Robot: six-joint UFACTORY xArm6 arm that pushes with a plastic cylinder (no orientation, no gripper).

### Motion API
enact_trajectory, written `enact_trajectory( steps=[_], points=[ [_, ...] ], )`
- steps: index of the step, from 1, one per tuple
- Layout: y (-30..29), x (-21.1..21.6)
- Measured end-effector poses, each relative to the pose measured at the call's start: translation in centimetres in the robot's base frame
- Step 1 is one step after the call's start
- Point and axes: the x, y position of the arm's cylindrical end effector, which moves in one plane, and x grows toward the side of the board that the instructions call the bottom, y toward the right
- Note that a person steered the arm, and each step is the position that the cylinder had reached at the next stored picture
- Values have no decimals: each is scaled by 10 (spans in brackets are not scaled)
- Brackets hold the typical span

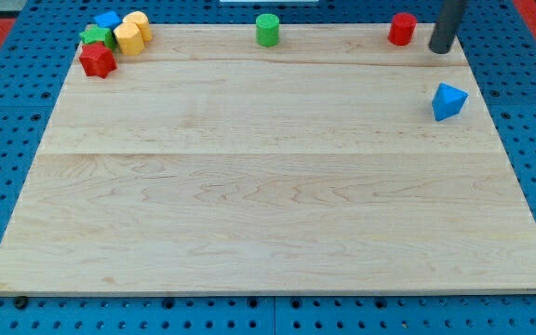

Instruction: Push the red circle into green circle

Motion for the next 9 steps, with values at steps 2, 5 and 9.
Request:
enact_trajectory(
  steps=[2, 5, 9],
  points=[
    [73, -18],
    [42, -49],
    [-49, -52]
  ],
)
